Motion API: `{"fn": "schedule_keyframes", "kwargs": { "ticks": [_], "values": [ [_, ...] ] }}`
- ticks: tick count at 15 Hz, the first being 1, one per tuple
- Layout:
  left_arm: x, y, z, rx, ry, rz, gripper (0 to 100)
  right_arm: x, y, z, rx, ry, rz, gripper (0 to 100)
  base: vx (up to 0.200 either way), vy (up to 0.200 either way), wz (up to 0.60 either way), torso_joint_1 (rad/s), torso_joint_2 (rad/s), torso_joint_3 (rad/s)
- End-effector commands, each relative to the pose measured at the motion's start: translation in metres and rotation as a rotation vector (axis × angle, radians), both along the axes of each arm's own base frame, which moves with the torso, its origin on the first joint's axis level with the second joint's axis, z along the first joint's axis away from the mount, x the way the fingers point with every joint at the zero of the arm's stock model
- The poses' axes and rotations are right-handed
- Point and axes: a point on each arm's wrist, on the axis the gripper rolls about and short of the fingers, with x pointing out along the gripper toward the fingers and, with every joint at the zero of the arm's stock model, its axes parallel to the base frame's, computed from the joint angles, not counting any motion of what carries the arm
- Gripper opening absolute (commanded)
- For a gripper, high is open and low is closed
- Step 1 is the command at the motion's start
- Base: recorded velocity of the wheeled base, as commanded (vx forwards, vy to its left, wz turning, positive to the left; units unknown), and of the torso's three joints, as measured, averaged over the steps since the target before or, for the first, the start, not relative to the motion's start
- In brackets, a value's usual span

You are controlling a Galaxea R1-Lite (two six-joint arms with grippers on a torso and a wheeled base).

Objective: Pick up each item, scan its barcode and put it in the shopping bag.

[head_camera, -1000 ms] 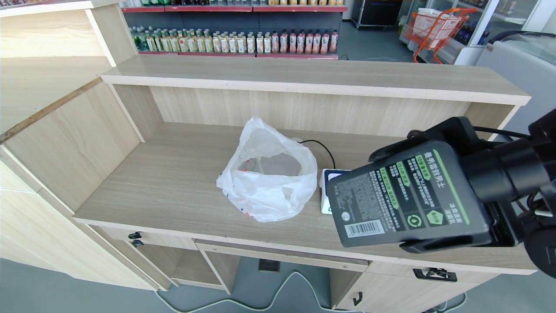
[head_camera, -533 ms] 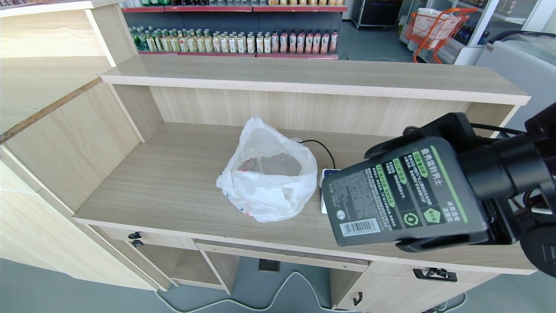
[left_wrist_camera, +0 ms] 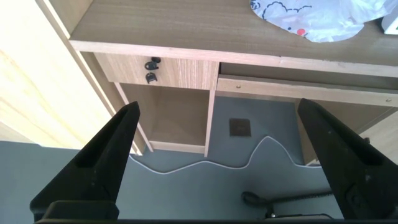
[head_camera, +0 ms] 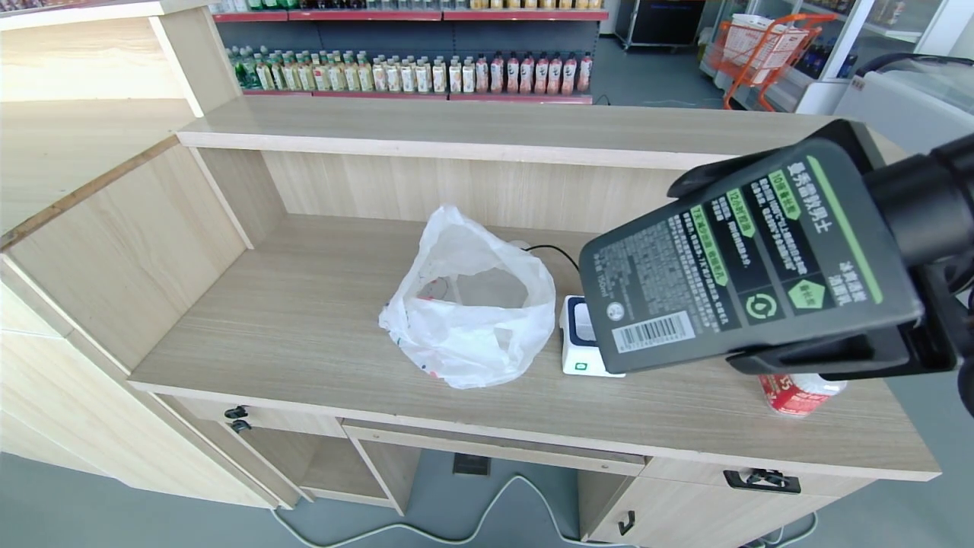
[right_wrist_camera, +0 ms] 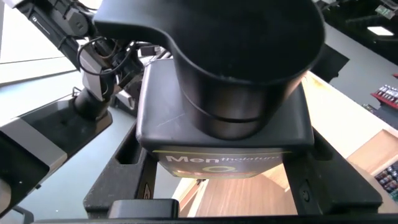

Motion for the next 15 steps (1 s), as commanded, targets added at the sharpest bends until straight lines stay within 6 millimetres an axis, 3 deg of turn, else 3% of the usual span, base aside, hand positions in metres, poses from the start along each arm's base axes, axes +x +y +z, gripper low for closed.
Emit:
{"fn": "schedule_keyframes", "kwargs": {
  "ticks": [1, 10, 11, 12, 15],
  "values": [
    [0.000, 0.000, 0.000, 0.000, 0.000, 0.000, 100, -0.001, 0.005, 0.002, 0.005, -0.008, 0.018, 0, 0.000, 0.000, 0.00, 0.000, 0.00, 0.000],
    [0.000, 0.000, 0.000, 0.000, -0.002, 0.000, 100, -0.003, -0.006, 0.002, -0.014, 0.029, -0.017, 0, 0.000, 0.000, 0.00, 0.000, 0.00, 0.000],
    [0.000, 0.000, 0.000, 0.000, 0.000, 0.000, 100, -0.003, -0.014, 0.000, -0.029, 0.061, -0.049, 0, 0.000, 0.000, 0.00, 0.000, 0.00, 0.000],
    [0.000, 0.000, 0.000, 0.000, 0.000, 0.000, 100, -0.001, -0.036, -0.004, -0.057, 0.141, -0.145, 0, 0.000, 0.000, 0.00, 0.000, 0.00, 0.000],
    [0.000, 0.000, 0.000, 0.000, 0.000, 0.000, 100, 0.002, -0.081, -0.012, -0.056, 0.428, -0.516, 0, 0.000, 0.000, 0.00, 0.000, 0.00, 0.000]
  ]
}}
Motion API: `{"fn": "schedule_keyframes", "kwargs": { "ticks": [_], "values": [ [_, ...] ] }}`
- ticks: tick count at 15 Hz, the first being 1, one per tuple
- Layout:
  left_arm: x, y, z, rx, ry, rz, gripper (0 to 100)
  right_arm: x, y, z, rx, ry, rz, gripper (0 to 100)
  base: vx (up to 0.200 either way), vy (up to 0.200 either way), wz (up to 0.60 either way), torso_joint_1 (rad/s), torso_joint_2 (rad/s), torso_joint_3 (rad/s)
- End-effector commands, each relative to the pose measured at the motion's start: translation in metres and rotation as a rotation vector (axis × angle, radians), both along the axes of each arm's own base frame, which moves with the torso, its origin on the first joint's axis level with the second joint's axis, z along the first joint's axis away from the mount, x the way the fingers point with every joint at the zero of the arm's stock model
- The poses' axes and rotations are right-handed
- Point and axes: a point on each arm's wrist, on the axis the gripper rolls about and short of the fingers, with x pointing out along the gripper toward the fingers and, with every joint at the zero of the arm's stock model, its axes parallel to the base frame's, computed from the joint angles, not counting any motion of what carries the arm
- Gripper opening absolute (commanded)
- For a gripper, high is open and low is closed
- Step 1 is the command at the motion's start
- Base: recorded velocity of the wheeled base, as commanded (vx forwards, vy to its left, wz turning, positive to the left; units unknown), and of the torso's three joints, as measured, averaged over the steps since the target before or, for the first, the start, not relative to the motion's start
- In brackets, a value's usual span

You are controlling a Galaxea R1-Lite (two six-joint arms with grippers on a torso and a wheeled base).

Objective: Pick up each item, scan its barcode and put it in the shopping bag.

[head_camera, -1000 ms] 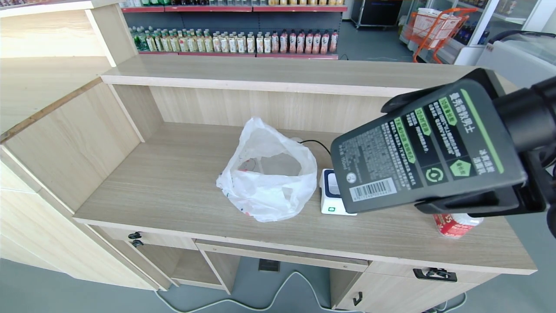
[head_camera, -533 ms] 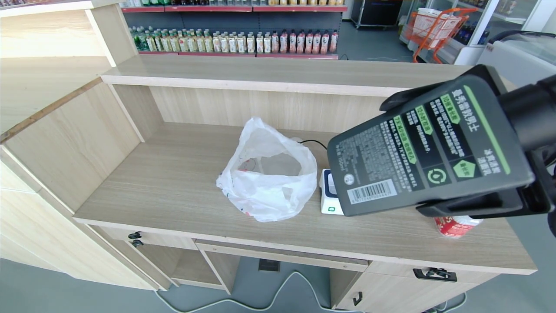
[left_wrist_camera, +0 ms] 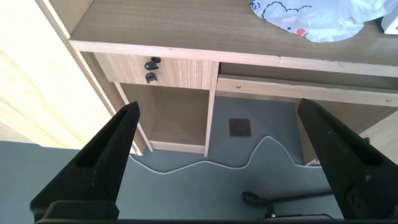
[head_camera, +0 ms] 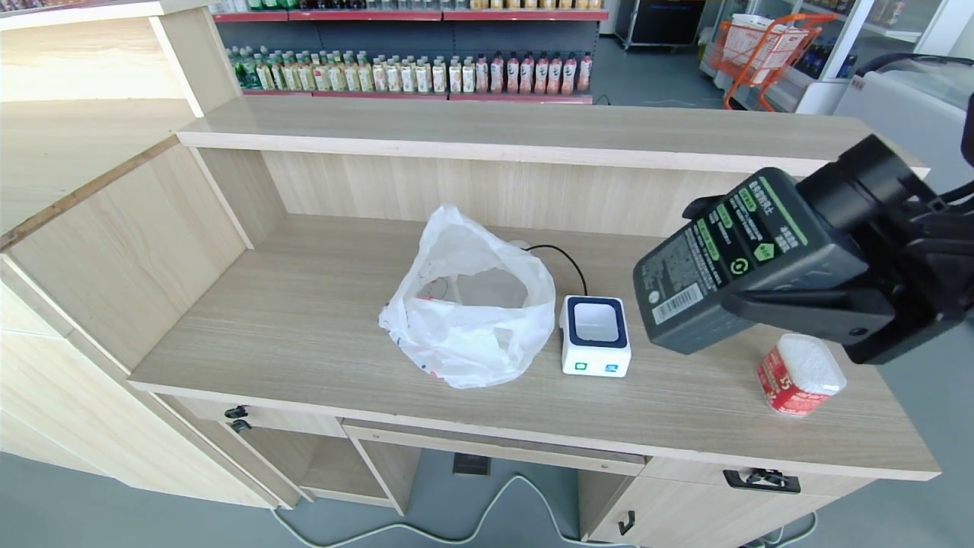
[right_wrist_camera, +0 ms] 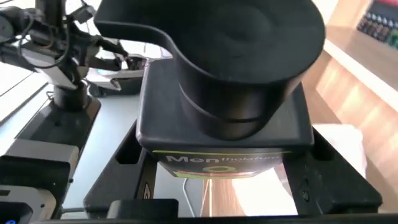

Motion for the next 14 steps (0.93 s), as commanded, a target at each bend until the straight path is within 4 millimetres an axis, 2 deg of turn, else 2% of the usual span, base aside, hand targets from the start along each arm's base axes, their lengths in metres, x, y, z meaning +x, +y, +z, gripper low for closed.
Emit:
{"fn": "schedule_keyframes", "kwargs": {
  "ticks": [1, 3, 5, 7, 8, 9, 11, 12, 14],
  "values": [
    [0.000, 0.000, 0.000, 0.000, 0.000, 0.000, 100, -0.008, -0.042, 0.007, 0.015, 0.169, -0.293, 0, 0.000, 0.000, 0.00, 0.000, 0.00, 0.000],
    [0.000, 0.000, 0.000, 0.000, 0.000, 0.000, 100, -0.001, -0.067, -0.004, 0.028, 0.324, -0.506, 0, 0.000, 0.000, 0.00, 0.000, 0.00, 0.000],
    [0.000, 0.000, 0.000, 0.000, 0.000, 0.000, 100, 0.003, -0.080, -0.020, 0.027, 0.447, -0.648, 0, 0.000, 0.000, 0.00, 0.000, 0.00, 0.000],
    [0.000, 0.000, 0.000, 0.000, 0.000, 0.000, 100, 0.014, -0.093, -0.028, 0.042, 0.579, -0.959, 0, 0.000, 0.000, 0.00, 0.000, 0.00, 0.000],
    [0.000, 0.000, 0.000, 0.000, 0.000, 0.000, 100, 0.015, -0.097, -0.024, 0.078, 0.678, -1.089, 0, 0.000, 0.000, 0.00, 0.000, 0.00, 0.000],
    [0.000, 0.000, 0.000, 0.000, 0.000, 0.000, 100, 0.008, -0.098, -0.016, 0.119, 0.743, -1.132, 0, 0.000, 0.000, 0.00, 0.000, 0.00, 0.000],
    [0.000, 0.000, 0.000, 0.000, 0.000, 0.000, 100, -0.012, -0.096, -0.005, 0.112, 0.705, -1.138, 0, 0.000, 0.000, 0.00, 0.000, 0.00, 0.000],
    [0.000, 0.000, 0.000, 0.000, 0.000, 0.000, 100, -0.027, -0.094, 0.001, 0.086, 0.663, -1.137, 0, 0.000, 0.000, 0.00, 0.000, 0.00, 0.000],
    [0.000, 0.000, 0.000, 0.000, 0.000, 0.000, 100, -0.041, -0.095, 0.008, 0.006, 0.653, -1.150, 0, 0.000, 0.000, 0.00, 0.000, 0.00, 0.000]
  ]
}}
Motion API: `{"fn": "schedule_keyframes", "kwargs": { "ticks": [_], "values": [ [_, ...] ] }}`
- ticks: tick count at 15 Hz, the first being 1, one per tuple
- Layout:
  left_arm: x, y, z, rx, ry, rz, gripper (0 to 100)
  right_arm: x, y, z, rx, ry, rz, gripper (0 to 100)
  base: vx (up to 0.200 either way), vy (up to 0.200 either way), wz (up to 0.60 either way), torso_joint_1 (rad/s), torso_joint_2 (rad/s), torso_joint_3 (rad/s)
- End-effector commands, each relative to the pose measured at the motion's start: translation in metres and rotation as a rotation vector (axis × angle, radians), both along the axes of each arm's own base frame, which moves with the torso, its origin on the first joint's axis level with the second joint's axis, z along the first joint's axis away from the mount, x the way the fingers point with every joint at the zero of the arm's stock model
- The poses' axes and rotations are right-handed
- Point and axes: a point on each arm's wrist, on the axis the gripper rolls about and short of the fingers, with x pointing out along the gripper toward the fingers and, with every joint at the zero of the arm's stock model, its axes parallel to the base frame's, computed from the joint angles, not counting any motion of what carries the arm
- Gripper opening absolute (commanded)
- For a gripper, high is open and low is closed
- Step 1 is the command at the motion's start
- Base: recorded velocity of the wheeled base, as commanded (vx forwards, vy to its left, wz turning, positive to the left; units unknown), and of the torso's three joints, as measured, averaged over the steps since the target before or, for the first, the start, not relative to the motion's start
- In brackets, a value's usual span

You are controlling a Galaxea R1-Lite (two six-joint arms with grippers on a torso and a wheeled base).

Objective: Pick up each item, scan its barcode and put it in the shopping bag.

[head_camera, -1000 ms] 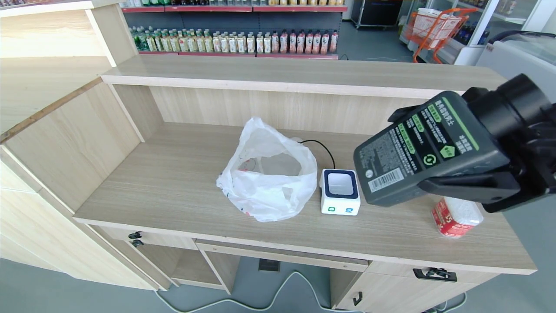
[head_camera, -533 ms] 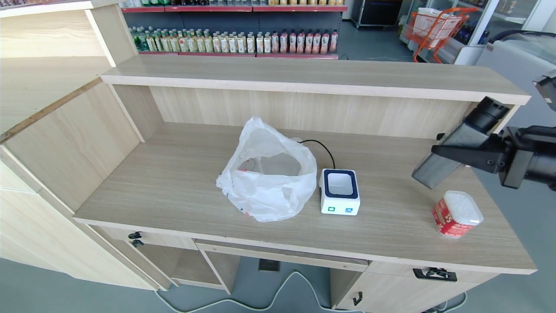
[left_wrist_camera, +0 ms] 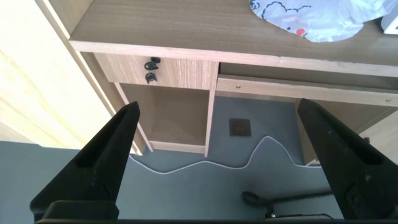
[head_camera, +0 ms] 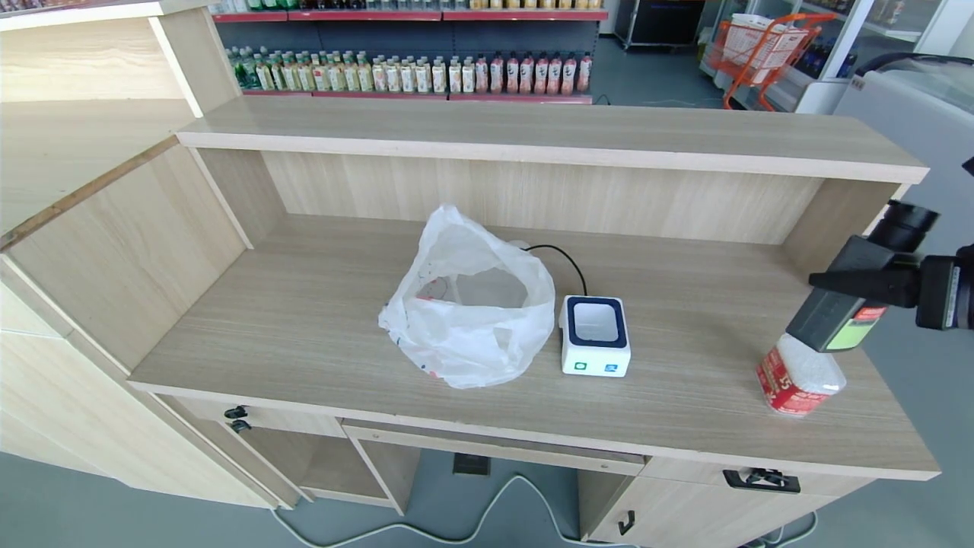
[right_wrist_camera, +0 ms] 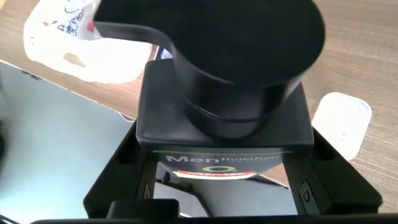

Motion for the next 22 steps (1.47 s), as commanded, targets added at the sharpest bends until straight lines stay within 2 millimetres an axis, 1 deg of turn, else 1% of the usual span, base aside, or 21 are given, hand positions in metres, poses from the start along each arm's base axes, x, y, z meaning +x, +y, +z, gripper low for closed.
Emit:
{"fn": "schedule_keyframes", "kwargs": {
  "ticks": [1, 3, 4, 6, 8, 12, 14, 17, 18, 19, 20, 22],
  "values": [
    [0.000, 0.000, 0.000, 0.000, 0.000, 0.000, 100, -0.020, -0.001, 0.019, -0.046, -0.057, 0.000, 0, 0.000, 0.000, 0.00, 0.000, 0.00, 0.000],
    [0.000, 0.000, 0.000, 0.000, 0.000, 0.000, 100, -0.018, -0.005, 0.014, -0.078, -0.017, -0.003, 0, 0.000, 0.000, 0.00, 0.000, 0.00, 0.000],
    [0.000, 0.000, 0.000, 0.000, 0.000, 0.000, 100, -0.014, -0.007, 0.011, -0.094, -0.002, 0.000, 0, 0.000, 0.000, 0.00, 0.000, 0.00, 0.000],
    [0.000, 0.000, 0.000, 0.000, 0.000, 0.000, 100, -0.006, -0.009, 0.013, -0.116, -0.008, 0.005, 0, 0.000, 0.000, 0.00, 0.000, 0.00, 0.000],
    [0.000, 0.000, 0.000, 0.000, 0.000, 0.000, 100, 0.001, -0.010, 0.016, -0.121, -0.017, 0.006, 0, 0.000, 0.000, 0.60, 0.002, 0.00, 0.000],
    [0.000, 0.000, 0.000, 0.000, 0.000, 0.000, 100, 0.002, -0.008, 0.013, -0.119, -0.010, 0.012, 0, 0.000, 0.000, 0.60, 0.000, 0.00, 0.000],
    [0.000, 0.000, 0.000, 0.000, 0.000, 0.000, 100, 0.012, -0.011, 0.004, -0.105, 0.043, 0.011, 0, 0.000, 0.000, 0.00, 0.000, 0.00, 0.000],
    [0.000, 0.000, 0.000, 0.000, 0.000, 0.000, 100, 0.033, -0.022, -0.011, -0.073, 0.117, -0.034, 0, 0.000, 0.000, 0.00, 0.000, 0.00, 0.000],
    [0.000, 0.000, 0.000, 0.000, 0.000, 0.000, 100, 0.039, -0.023, -0.012, -0.044, 0.132, -0.048, 0, 0.000, 0.000, 0.00, 0.000, 0.00, 0.000],
    [0.000, 0.000, 0.000, 0.000, 0.000, 0.000, 100, 0.039, -0.023, -0.012, -0.044, 0.132, -0.048, 0, 0.000, 0.000, 0.00, 0.000, 0.00, 0.000],
    [0.000, 0.000, 0.000, 0.000, 0.000, 0.000, 100, 0.051, -0.025, -0.014, 0.009, 0.166, -0.072, 0, 0.000, 0.000, 0.00, 0.000, 0.00, 0.000],
    [0.000, 0.000, 0.000, 0.000, 0.000, 0.000, 100, 0.075, -0.028, -0.026, 0.068, 0.230, -0.093, 0, 0.000, 0.000, 0.00, 0.000, 0.00, 0.000]
  ]
}}
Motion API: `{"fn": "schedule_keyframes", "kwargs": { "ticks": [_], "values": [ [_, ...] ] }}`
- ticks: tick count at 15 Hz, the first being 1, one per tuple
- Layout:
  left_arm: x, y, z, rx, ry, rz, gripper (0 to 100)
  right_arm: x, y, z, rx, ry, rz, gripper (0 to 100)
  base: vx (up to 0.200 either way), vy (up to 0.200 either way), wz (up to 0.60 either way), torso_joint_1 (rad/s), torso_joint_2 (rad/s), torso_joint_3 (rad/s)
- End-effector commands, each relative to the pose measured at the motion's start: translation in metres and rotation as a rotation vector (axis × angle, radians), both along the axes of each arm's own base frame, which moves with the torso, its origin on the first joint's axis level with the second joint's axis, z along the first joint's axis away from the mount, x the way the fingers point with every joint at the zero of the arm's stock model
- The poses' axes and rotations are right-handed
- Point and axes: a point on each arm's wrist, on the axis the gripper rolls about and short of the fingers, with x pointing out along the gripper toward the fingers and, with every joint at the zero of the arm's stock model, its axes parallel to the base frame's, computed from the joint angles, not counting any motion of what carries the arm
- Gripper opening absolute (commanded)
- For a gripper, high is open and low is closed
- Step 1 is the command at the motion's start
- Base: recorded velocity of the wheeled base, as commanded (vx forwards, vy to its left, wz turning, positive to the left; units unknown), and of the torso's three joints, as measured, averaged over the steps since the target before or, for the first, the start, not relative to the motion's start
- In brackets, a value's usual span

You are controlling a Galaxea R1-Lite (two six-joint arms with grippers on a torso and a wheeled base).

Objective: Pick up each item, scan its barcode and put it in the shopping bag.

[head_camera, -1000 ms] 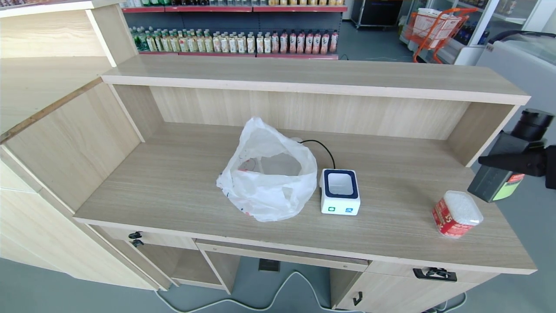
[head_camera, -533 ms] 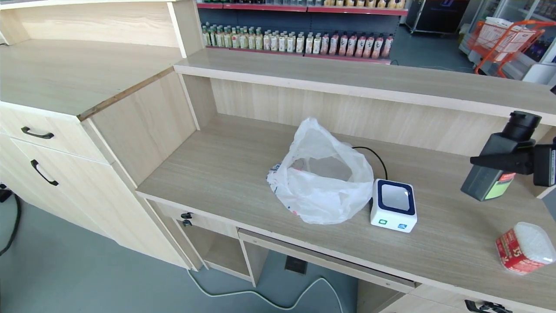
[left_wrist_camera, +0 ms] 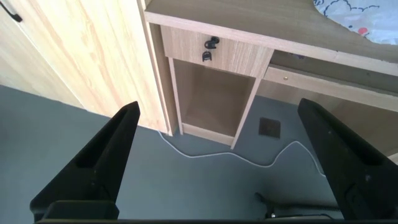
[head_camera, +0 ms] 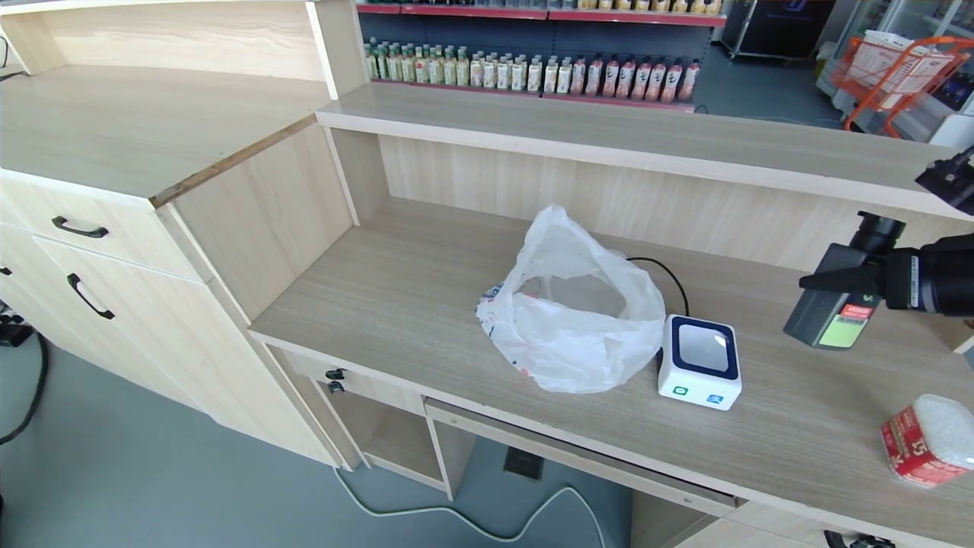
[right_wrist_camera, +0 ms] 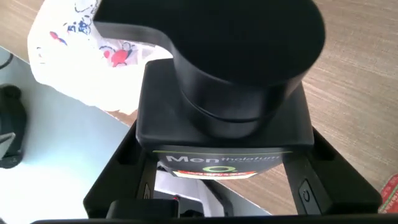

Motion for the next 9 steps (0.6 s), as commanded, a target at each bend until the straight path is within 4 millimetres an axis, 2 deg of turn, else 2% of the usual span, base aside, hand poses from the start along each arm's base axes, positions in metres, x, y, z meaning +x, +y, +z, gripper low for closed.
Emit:
{"fn": "schedule_keyframes", "kwargs": {
  "ticks": [1, 5, 9],
  "values": [
    [0.000, 0.000, 0.000, -0.001, 0.000, 0.000, 100, 0.030, -0.003, -0.019, 0.046, 0.082, -0.013, 0, 0.000, 0.000, 0.00, 0.000, 0.00, 0.000],
    [0.000, 0.000, 0.000, -0.001, 0.000, 0.000, 100, 0.051, 0.003, -0.034, 0.242, 0.189, -0.144, 0, 0.000, 0.000, 0.00, 0.000, 0.00, 0.000],
    [0.000, 0.000, 0.000, -0.001, 0.000, 0.000, 100, 0.064, 0.013, -0.050, 0.237, 0.239, -0.177, 0, 0.000, 0.000, 0.00, 0.000, 0.00, 0.000]
  ]
}}
